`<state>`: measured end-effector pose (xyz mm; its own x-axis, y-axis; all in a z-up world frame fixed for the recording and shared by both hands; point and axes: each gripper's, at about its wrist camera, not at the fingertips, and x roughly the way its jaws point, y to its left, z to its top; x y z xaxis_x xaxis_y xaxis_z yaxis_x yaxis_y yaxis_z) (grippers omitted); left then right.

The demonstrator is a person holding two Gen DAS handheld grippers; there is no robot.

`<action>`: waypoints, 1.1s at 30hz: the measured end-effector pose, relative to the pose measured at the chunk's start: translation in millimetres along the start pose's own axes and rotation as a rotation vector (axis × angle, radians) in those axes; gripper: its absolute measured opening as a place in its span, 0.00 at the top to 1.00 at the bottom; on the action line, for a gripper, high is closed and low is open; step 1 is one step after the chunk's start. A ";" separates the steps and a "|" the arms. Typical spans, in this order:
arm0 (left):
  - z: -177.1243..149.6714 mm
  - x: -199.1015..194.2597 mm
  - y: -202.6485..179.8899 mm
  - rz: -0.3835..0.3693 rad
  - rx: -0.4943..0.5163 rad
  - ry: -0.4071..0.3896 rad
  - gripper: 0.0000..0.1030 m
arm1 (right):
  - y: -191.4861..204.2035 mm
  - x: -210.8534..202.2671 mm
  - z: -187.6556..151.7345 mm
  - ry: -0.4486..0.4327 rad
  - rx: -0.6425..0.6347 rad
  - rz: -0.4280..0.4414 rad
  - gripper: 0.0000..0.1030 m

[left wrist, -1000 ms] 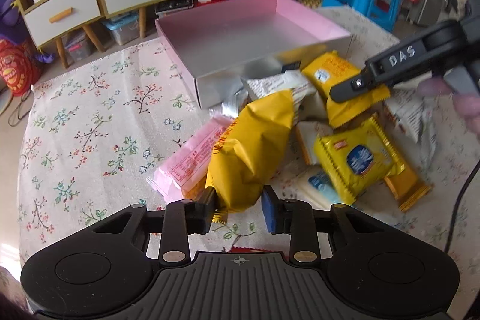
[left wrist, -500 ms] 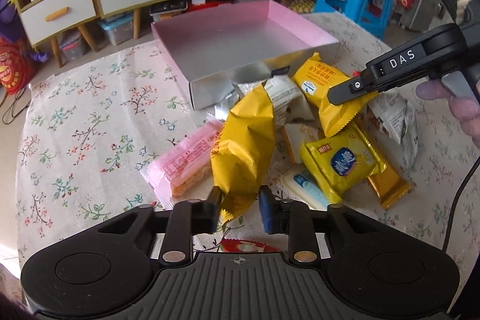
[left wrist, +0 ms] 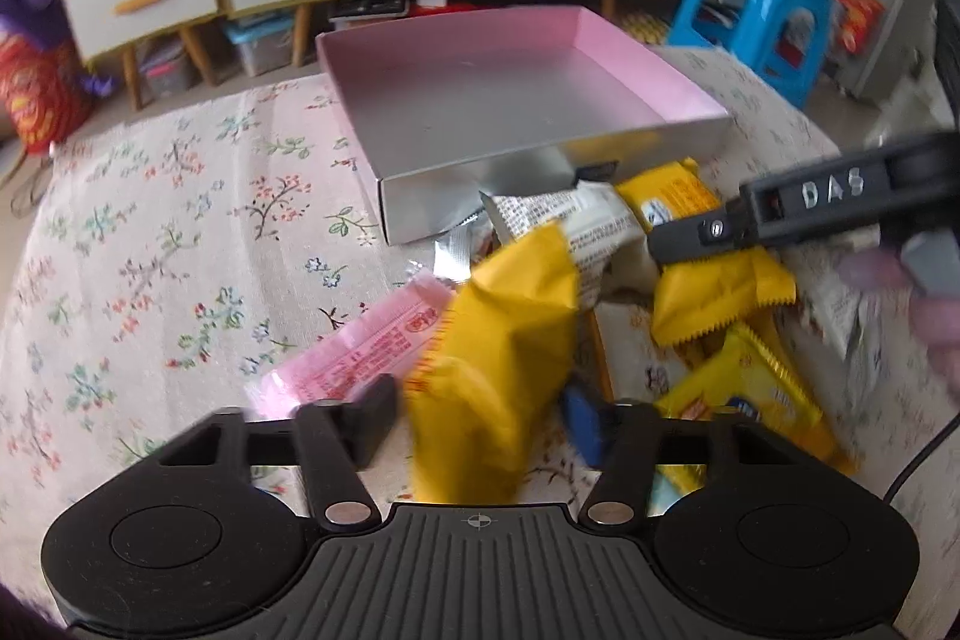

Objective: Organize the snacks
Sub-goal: 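Lift both yellow cake packets and carry them over the pink box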

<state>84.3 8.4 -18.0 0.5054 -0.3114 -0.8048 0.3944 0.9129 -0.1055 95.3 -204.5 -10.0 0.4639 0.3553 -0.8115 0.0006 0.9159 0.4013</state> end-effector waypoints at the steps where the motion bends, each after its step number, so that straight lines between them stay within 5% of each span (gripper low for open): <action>1: -0.5 0.4 1.4 0.001 -0.022 -0.002 0.58 | -1.3 1.1 -0.2 -0.006 0.006 0.004 0.56; 6: -1.6 -4.6 7.9 -0.019 -0.093 -0.022 0.65 | -1.5 -1.5 0.8 -0.026 0.009 0.017 0.71; 11: 0.5 -17.1 11.8 -0.027 -0.136 -0.052 0.69 | -0.6 -9.3 1.7 -0.021 0.018 0.028 0.76; 33: 20.9 -43.9 15.7 -0.040 -0.221 -0.146 0.69 | -7.9 -56.6 18.8 -0.123 0.101 0.108 0.77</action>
<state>84.3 30.9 27.9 0.6045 -0.3685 -0.7063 0.2469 0.9296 -0.2737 85.8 -235.4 40.7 0.5705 0.4198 -0.7059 0.0309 0.8480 0.5292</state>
